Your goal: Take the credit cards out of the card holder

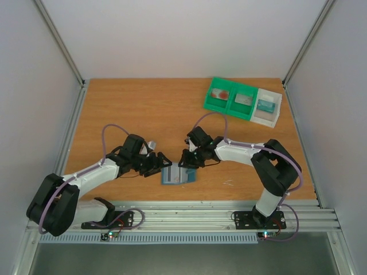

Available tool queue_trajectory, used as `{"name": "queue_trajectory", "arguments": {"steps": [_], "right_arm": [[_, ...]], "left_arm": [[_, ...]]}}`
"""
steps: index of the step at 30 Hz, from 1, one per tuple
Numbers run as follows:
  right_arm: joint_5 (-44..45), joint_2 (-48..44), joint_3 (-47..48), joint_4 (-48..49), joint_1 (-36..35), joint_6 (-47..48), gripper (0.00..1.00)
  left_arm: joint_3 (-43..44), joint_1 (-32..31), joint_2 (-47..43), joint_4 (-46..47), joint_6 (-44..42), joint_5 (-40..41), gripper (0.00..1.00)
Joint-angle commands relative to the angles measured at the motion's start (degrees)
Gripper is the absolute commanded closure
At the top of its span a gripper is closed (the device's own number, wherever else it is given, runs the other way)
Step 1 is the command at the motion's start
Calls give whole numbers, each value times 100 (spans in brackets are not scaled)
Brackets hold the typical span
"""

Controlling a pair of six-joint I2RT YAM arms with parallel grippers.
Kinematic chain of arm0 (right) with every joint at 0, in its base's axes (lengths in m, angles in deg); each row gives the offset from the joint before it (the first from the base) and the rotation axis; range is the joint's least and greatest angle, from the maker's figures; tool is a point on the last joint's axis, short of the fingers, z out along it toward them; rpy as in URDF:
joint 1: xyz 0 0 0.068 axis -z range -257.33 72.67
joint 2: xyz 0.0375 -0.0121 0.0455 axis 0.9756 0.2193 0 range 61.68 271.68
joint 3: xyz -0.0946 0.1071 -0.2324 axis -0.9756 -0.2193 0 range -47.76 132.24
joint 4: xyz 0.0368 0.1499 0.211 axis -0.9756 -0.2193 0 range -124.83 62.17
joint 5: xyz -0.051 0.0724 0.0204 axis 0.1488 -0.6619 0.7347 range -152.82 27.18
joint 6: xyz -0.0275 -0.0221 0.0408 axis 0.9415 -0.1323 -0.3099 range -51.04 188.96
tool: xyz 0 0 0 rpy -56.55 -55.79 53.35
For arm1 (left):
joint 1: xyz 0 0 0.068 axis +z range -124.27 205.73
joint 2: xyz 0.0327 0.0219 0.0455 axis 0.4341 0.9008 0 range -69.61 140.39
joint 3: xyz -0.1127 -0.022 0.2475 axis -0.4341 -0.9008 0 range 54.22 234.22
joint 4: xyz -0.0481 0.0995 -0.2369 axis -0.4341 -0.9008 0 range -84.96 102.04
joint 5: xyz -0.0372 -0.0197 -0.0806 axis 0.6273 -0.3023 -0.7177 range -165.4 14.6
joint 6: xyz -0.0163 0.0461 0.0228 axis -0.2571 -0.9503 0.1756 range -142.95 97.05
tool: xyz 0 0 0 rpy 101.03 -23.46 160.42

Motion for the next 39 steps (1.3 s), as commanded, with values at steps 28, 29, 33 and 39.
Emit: {"name": "queue_trajectory", "arguments": {"steps": [28,29,33,39], "right_arm": [[-35,425,-827,964,-54,-170,94],[-41,434,-829,961,-50,-172,94],[-37,436,-835,967,-52,-172,94],[-18,393,-844,1008,-54,-220,94]], "left_arm": [[-10,-14,444,968,268,-575,53],[-3,-14,471,975,261,-571,54],[21,-14,603,980,259,-620,54],[86,-14,764,1118,222,-675,57]]}}
